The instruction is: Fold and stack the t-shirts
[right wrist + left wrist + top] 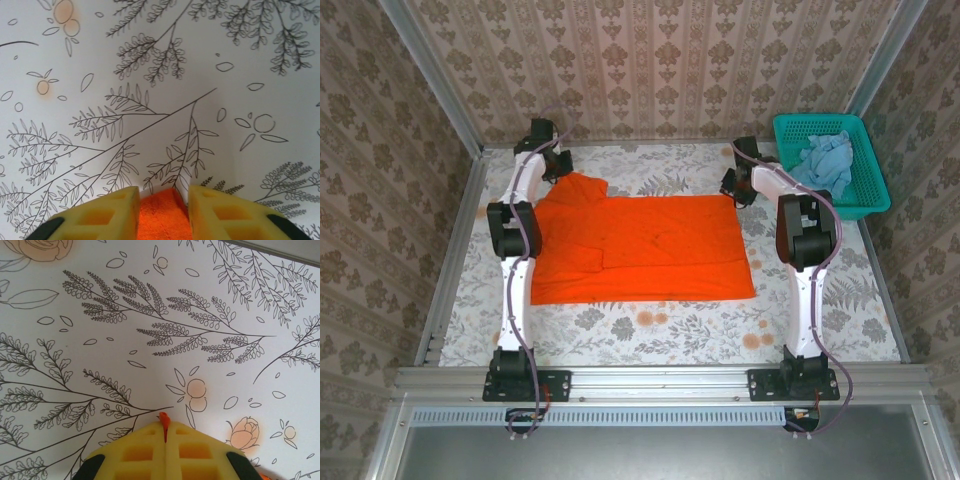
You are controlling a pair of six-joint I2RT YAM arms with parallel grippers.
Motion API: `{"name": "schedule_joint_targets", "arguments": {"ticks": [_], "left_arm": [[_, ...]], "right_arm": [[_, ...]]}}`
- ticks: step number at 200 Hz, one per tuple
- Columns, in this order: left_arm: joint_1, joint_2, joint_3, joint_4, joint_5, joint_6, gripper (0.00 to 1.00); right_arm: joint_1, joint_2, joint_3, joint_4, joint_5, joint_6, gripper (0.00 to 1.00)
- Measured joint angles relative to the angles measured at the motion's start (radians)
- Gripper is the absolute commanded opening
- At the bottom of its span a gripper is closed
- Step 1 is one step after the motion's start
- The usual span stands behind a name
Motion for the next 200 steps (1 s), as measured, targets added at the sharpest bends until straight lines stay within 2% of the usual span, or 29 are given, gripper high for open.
{"name": "schedule_joint_targets", "arguments": {"ticks": [52,132,167,200], "left_arm": [[-0.001,-0.020,-0.041,0.029,0.006,0.026,0.00],[-0.027,-0.195,-0.296,0.143,0.006,0.098,0.00],[-0.042,-0.384,-0.561,0.277,-0.028,0.130,0.00],[-0.056,-0.604,-0.854,0.417,-0.066,0.154,0.00]], "right_arm": [[-0.009,0.006,0.010,-0.012,0.001,0.007,0.00],[-0.006,0.015,0.023,-0.005,-0.019,-0.027,0.00],[0.004,-0.023,-0.029,0.013,-0.020,-0.060,0.00],[0.010,-0.138,-0.147,0.037,-0.034,-0.093,0.00]]}}
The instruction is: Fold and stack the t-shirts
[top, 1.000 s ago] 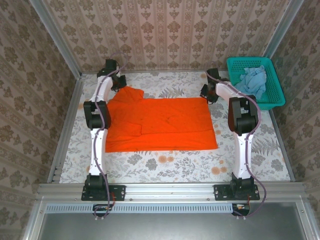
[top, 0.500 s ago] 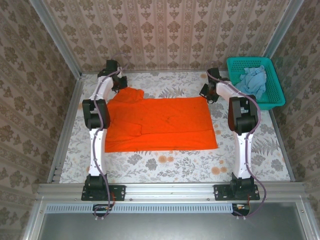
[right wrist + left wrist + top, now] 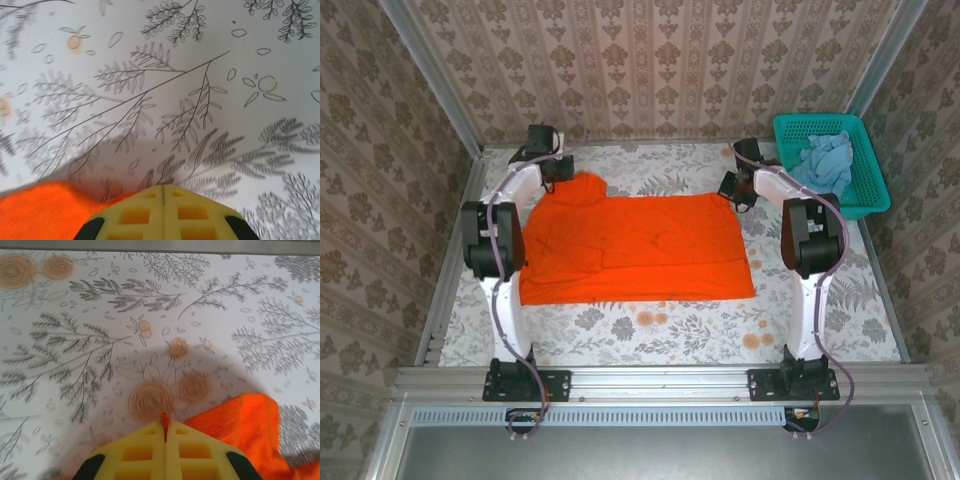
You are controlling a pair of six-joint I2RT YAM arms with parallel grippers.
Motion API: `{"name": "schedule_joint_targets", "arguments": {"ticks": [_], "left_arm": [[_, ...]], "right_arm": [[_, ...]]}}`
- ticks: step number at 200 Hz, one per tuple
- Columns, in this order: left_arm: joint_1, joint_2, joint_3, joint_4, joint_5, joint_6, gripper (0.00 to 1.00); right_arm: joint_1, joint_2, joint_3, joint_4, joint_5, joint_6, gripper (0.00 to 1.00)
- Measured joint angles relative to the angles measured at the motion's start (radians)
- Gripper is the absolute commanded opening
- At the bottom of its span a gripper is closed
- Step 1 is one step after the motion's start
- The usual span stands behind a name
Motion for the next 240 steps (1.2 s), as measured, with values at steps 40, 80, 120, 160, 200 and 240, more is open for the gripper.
{"name": "schedule_joint_targets", "arguments": {"ticks": [40,80,120,160,200,240], "left_arm": [[-0.006,-0.213,-0.250,0.103,-0.026,0.020,0.00],[-0.024,-0.401,-0.446,0.113,-0.045,0.032,0.00],[-0.039,-0.583,-0.565,0.083,-0.056,0.035,0.00],[-0.038,-0.748,-0.681,0.026,-0.077,0.026,0.00],[-0.039,-0.841,-0.769,-0.039,-0.086,-0.010,0.00],[-0.050,-0.928,-0.845,-0.123,-0.121,-0.085,0.08]], "right_arm": [[0.002,-0.179,-0.168,0.050,-0.008,-0.042,0.00],[0.002,-0.339,-0.373,0.103,-0.013,-0.063,0.00],[-0.002,-0.410,-0.497,0.126,-0.033,-0.079,0.00],[-0.012,-0.445,-0.554,0.141,-0.055,-0.097,0.00],[-0.019,-0.473,-0.584,0.147,-0.072,-0.104,0.00],[-0.039,-0.474,-0.614,0.152,-0.085,-0.092,0.01]]}}
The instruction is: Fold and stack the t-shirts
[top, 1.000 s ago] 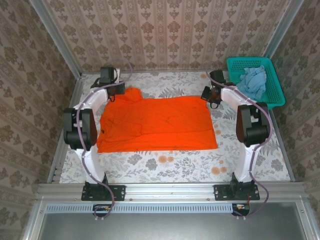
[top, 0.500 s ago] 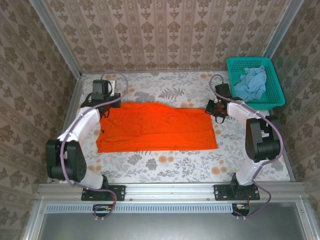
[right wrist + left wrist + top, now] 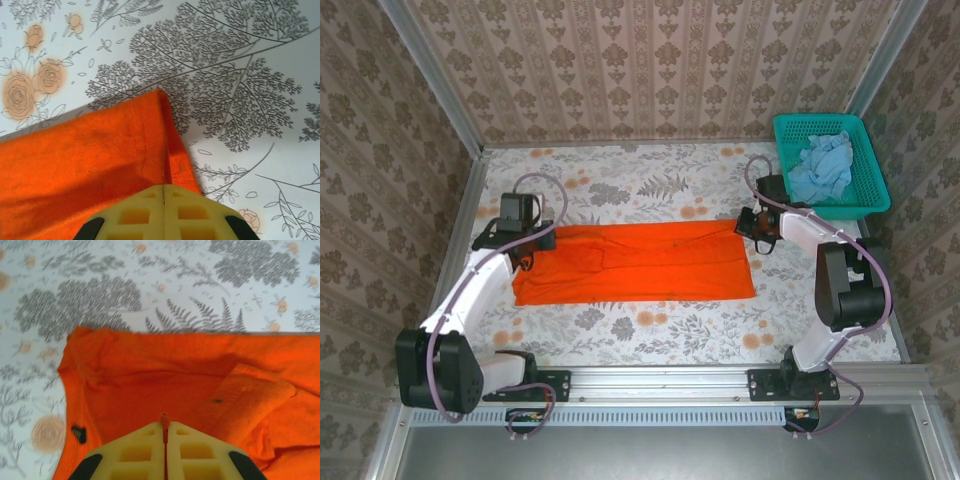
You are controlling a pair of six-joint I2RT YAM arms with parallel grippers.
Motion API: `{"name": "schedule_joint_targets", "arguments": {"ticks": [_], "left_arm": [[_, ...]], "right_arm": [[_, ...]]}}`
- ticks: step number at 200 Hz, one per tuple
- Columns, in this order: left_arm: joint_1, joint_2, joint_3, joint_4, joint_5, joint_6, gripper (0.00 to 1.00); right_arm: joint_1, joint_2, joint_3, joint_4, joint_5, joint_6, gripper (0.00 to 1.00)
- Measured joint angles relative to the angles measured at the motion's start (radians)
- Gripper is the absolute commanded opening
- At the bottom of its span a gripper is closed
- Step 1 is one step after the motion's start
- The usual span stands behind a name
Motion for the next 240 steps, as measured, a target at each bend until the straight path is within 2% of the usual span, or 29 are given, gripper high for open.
{"name": "schedule_joint_targets", "arguments": {"ticks": [6,12,19,20,22,33,54,65,95,125,163,206,240], "left_arm": [[-0.001,-0.019,-0.010,-0.016,-0.021,-0.015,0.09],[0.000,-0.033,-0.016,-0.032,-0.043,-0.028,0.17],[0.002,-0.047,-0.018,-0.049,-0.075,-0.049,0.40],[0.002,-0.047,-0.018,-0.051,-0.079,-0.048,0.45],[0.003,-0.050,-0.018,-0.055,-0.090,-0.053,0.48],[0.011,-0.055,-0.014,-0.073,-0.136,-0.082,0.51],[0.034,-0.026,0.018,-0.117,-0.211,-0.123,0.64],[0.043,0.006,0.052,-0.142,-0.244,-0.144,0.64],[0.082,0.147,0.175,-0.168,-0.244,-0.158,0.61],[0.145,0.406,0.385,-0.216,-0.127,-0.147,0.57],[0.192,0.711,0.614,-0.280,-0.005,-0.113,0.57],[0.261,0.868,0.728,-0.338,0.089,-0.078,0.49],[0.290,0.902,0.749,-0.338,0.153,-0.079,0.41]], "right_arm": [[-0.006,0.000,-0.003,-0.001,0.000,0.005,0.05],[-0.013,-0.002,-0.009,-0.001,-0.001,0.013,0.15],[-0.021,-0.004,-0.014,-0.005,0.000,0.024,0.26],[-0.023,-0.004,-0.015,-0.006,0.000,0.027,0.28],[-0.025,-0.005,-0.017,-0.009,0.000,0.037,0.29],[-0.040,-0.010,-0.027,-0.020,0.002,0.058,0.35],[-0.070,-0.018,-0.038,-0.048,0.005,0.110,0.45],[-0.080,-0.027,-0.047,-0.048,0.004,0.133,0.46],[-0.076,-0.056,-0.062,-0.043,-0.005,0.198,0.39],[-0.023,-0.043,-0.036,-0.037,-0.031,0.230,0.32],[0.080,0.077,0.106,-0.038,-0.060,0.237,0.29],[0.113,0.209,0.210,-0.069,-0.079,0.236,0.28],[0.112,0.267,0.264,-0.107,-0.073,0.235,0.27]]}}
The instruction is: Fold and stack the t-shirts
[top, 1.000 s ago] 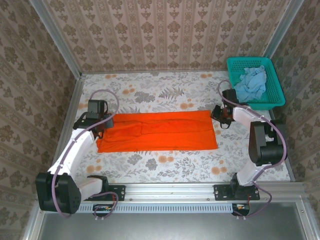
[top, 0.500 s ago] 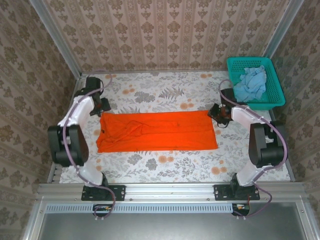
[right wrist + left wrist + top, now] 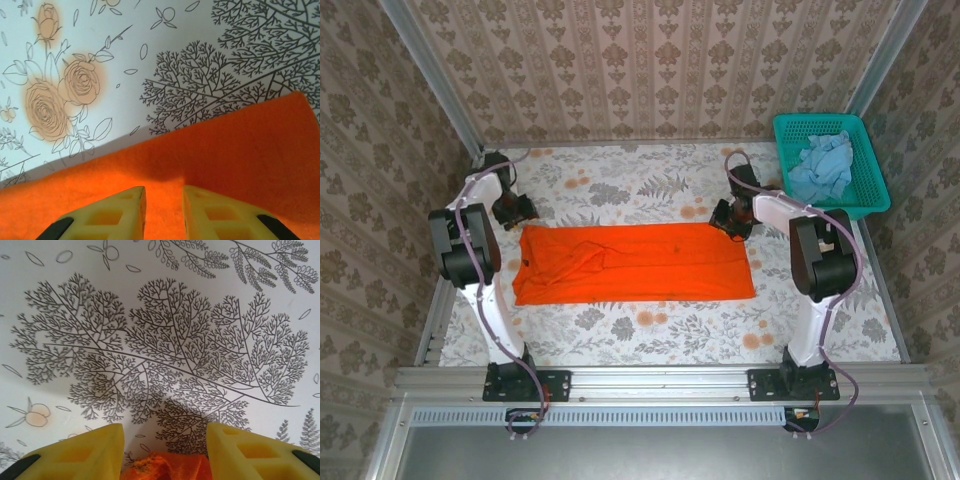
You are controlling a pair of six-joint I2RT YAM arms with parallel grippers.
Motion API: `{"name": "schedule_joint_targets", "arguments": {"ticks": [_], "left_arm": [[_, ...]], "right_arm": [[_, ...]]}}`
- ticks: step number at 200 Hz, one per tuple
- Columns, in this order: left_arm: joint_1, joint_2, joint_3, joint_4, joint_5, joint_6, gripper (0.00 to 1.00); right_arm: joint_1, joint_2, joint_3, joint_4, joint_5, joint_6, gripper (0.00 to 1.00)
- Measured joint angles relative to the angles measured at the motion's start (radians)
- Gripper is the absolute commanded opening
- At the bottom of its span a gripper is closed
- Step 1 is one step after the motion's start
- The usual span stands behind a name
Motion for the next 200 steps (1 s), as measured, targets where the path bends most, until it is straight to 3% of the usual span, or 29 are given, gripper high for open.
{"name": "schedule_joint_targets", "arguments": {"ticks": [19,39,56,65,85,100,159,200], "left_arm": [[-0.002,0.003,0.014,-0.003,0.035,-0.001,0.36],[-0.006,0.022,0.033,0.002,0.059,0.002,0.19],[-0.007,0.042,0.036,0.007,0.070,-0.003,0.17],[-0.007,0.050,0.036,0.008,0.072,-0.003,0.19],[-0.006,0.062,0.037,0.008,0.076,-0.003,0.39],[-0.006,0.063,0.043,-0.003,0.070,-0.001,0.46],[-0.008,0.063,0.053,-0.022,0.056,0.006,0.41],[-0.022,0.063,0.045,-0.025,0.064,0.002,0.14]], "right_arm": [[-0.004,0.023,0.026,-0.019,0.007,0.001,0.27],[-0.016,0.040,0.034,-0.022,0.010,0.005,0.27],[-0.031,0.051,0.037,-0.026,0.006,0.014,0.27],[-0.035,0.051,0.039,-0.026,0.006,0.019,0.27],[-0.040,0.051,0.040,-0.026,0.005,0.024,0.27],[-0.044,0.052,0.041,-0.026,0.005,0.026,0.27],[-0.050,0.052,0.041,-0.027,0.002,0.028,0.27],[-0.050,0.052,0.041,-0.027,0.002,0.032,0.27]]}}
